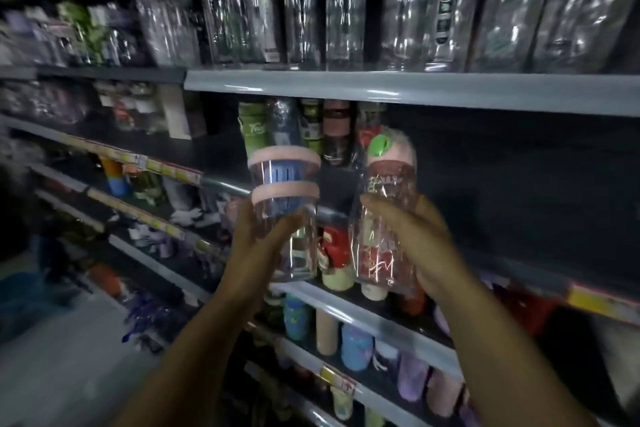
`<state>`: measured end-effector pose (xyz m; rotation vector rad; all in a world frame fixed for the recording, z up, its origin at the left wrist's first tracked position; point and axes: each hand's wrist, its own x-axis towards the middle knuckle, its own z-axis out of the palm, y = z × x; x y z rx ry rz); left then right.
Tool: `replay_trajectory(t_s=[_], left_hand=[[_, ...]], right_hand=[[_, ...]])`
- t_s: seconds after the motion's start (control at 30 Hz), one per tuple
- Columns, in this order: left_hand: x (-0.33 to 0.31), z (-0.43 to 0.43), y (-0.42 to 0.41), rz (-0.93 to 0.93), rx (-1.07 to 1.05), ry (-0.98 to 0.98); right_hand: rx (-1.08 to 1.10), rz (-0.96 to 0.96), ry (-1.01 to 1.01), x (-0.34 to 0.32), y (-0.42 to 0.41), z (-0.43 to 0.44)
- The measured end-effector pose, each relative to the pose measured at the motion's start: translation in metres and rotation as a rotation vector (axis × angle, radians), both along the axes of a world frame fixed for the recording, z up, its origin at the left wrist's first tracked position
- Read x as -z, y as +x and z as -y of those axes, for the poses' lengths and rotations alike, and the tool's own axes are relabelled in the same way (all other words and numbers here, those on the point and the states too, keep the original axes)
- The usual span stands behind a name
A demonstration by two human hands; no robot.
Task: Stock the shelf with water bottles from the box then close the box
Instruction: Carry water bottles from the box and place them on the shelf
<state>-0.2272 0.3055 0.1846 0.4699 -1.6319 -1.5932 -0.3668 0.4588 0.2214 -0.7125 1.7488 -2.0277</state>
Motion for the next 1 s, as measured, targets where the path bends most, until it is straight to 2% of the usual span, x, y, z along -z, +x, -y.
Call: replay_trajectory(t_s=[0.13, 0.27, 0.43, 0.57, 0.77, 1.0], left_hand=[[-0.017, 0.051, -0.053, -0.016, 0.027, -0.119], [-0.032, 0.117, -0.105, -0.044, 0.132, -0.062], [-0.038, 0.187, -0.163, 0.07, 0.285, -0.095], [-0.037, 0.217, -0.204, 0.06, 0.393, 0.002], [-0.03, 0.243, -0.246, -0.034, 0.392, -0.074], [-0.005, 0.25, -0.262, 0.004, 0.308, -0.13]], right_hand=[[0.087, -0.028, 0.0, -0.013, -0.038, 0.049], [0.185, -0.068, 0.028, -0.026, -0.07, 0.094], [0.33, -0.013, 0.039, -0.032, -0.105, 0.152], [0.474, -0.083, 0.091, -0.022, -0.132, 0.181], [0.516, -0.134, 0.038, -0.011, -0.152, 0.208], [0.579, -0.32, 0.238, 0.0, -0.162, 0.224]])
